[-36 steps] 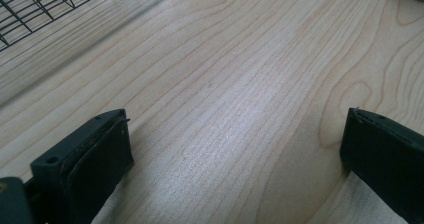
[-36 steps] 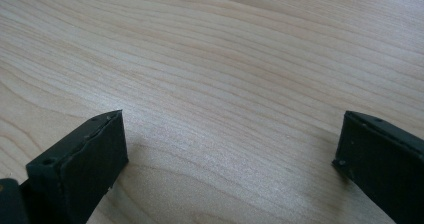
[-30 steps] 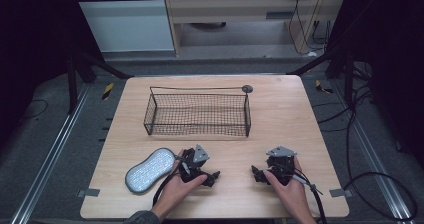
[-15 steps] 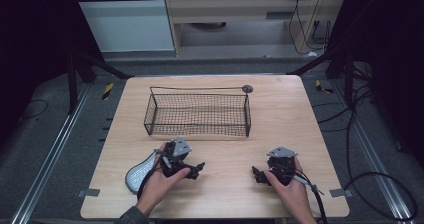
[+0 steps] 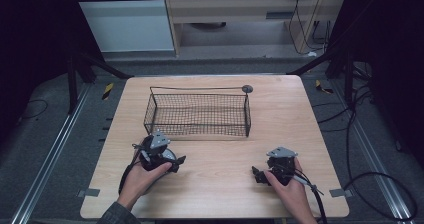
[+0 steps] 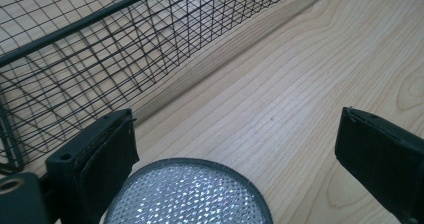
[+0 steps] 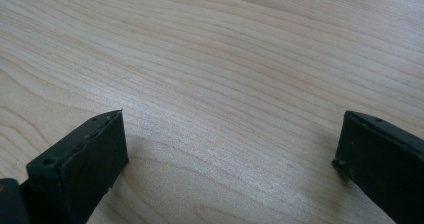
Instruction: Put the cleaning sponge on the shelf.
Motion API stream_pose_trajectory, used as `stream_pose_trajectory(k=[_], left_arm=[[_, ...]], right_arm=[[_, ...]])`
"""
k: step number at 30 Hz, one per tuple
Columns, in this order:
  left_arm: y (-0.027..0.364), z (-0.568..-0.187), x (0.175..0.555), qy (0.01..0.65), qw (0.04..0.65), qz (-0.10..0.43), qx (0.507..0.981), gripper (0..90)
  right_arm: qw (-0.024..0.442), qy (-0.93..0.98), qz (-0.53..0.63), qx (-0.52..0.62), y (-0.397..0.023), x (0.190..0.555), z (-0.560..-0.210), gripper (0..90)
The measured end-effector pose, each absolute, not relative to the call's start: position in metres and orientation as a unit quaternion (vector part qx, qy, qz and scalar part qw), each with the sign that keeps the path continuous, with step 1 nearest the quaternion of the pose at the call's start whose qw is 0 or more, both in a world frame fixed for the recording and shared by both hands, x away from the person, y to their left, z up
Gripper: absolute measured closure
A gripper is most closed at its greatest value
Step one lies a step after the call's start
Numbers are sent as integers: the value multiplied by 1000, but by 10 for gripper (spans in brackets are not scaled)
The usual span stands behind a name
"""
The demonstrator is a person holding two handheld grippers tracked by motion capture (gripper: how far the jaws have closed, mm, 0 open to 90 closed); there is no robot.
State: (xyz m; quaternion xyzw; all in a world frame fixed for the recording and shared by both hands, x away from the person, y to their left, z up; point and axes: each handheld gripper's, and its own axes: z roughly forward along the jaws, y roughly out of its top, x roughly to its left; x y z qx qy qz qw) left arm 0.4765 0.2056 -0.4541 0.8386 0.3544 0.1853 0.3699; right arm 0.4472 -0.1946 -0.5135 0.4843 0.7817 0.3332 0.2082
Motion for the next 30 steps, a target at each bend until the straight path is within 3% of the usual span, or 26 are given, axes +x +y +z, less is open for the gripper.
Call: stream_pose_trajectory(k=[12,30], left_arm=[[205,-449,477,351,345,176,852,34],[218,-415,481,333,211,131,910,51]], right_arm=[[208,779,333,489,-194,446,-513,4],[208,786,334,476,-197,445,-514,4]])
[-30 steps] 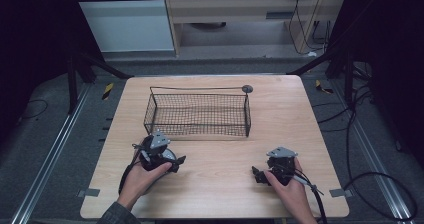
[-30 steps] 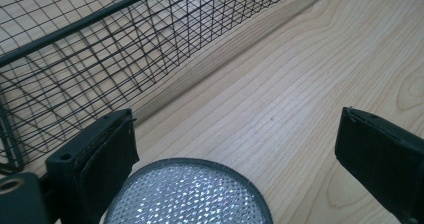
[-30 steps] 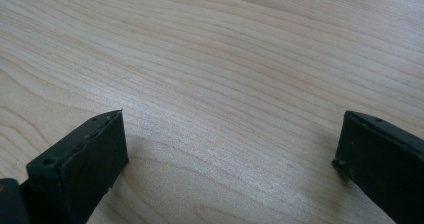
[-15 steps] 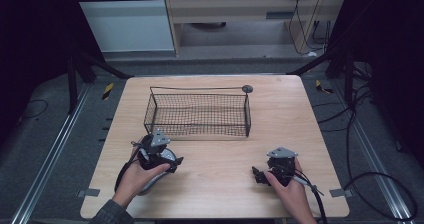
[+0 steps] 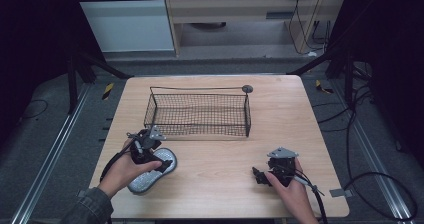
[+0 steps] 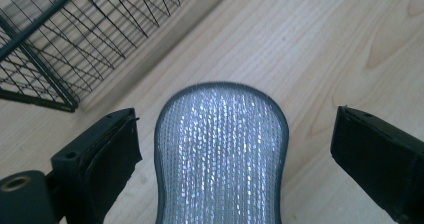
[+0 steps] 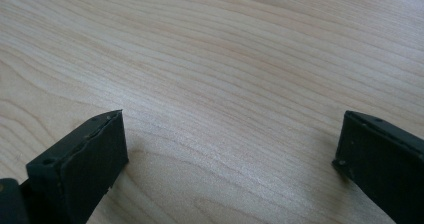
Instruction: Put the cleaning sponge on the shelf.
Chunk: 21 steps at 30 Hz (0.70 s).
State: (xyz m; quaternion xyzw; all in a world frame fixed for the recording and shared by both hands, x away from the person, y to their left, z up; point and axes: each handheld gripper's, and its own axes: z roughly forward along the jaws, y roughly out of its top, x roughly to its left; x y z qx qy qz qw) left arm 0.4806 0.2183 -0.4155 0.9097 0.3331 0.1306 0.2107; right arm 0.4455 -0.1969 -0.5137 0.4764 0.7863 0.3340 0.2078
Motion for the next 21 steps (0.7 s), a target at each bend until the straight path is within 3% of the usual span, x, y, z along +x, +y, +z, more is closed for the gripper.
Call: stream_pose_trajectory(k=[21], left_arm=[[226,-423,483,307,144,94,936,41]], right_arm=[[205,786,335,478,-197,444,-513,4]])
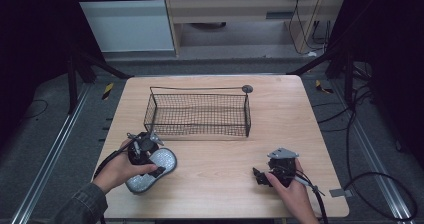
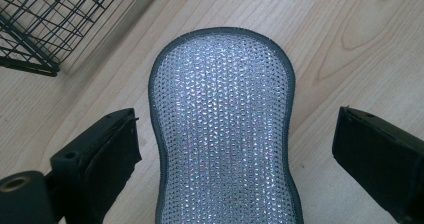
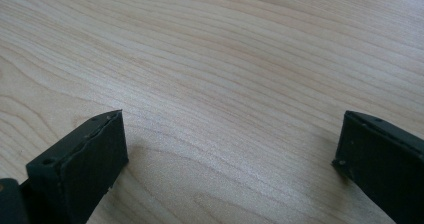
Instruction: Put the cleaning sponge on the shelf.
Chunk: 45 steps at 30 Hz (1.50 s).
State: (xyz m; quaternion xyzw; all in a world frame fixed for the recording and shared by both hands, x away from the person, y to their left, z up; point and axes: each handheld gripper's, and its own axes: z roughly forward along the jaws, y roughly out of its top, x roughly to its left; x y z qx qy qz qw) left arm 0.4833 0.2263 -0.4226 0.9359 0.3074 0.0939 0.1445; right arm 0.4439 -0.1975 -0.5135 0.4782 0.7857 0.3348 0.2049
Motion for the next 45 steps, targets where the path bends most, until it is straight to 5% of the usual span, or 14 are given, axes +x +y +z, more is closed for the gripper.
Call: stream_pose_trajectory(k=[45], left_arm=[[245,-450,494,327,90,53,939,45]], right_arm=[[205,785,335,479,-197,443,-513,4]])
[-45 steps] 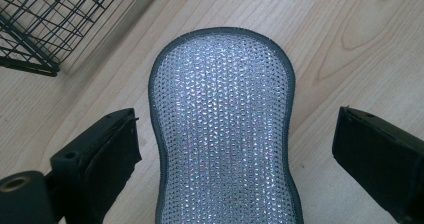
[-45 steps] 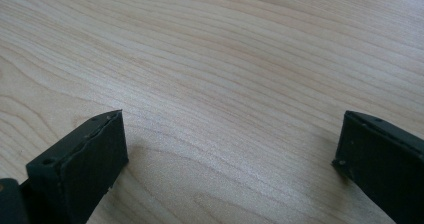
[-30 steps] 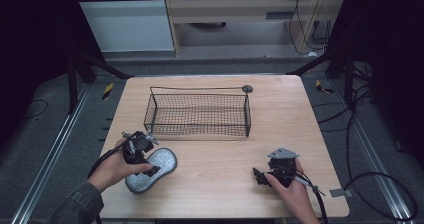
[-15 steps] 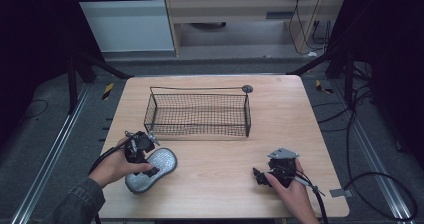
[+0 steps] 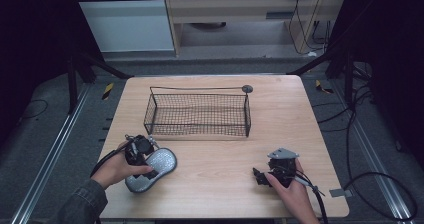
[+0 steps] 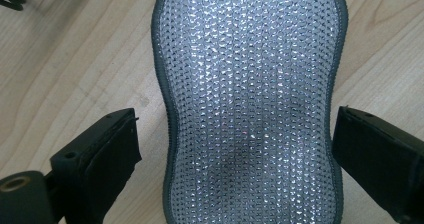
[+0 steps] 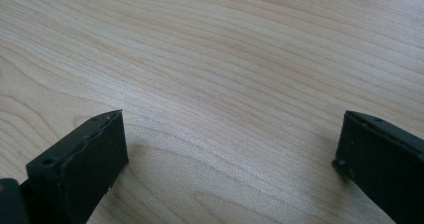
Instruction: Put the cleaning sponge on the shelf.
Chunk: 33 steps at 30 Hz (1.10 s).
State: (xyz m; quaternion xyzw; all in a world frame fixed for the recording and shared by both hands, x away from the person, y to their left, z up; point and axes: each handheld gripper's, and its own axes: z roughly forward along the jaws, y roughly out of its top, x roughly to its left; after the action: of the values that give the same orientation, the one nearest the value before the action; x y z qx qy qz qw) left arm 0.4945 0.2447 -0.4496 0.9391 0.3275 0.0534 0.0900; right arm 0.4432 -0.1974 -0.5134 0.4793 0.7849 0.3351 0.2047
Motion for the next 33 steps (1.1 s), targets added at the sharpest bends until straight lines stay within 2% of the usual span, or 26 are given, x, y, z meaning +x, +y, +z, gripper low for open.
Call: stream_pose_trajectory(k=[33], left_arm=[[243,-469,496,337,97,35,936,27]], right_arm=[[205,787,335,477,-198,443,-513,4]])
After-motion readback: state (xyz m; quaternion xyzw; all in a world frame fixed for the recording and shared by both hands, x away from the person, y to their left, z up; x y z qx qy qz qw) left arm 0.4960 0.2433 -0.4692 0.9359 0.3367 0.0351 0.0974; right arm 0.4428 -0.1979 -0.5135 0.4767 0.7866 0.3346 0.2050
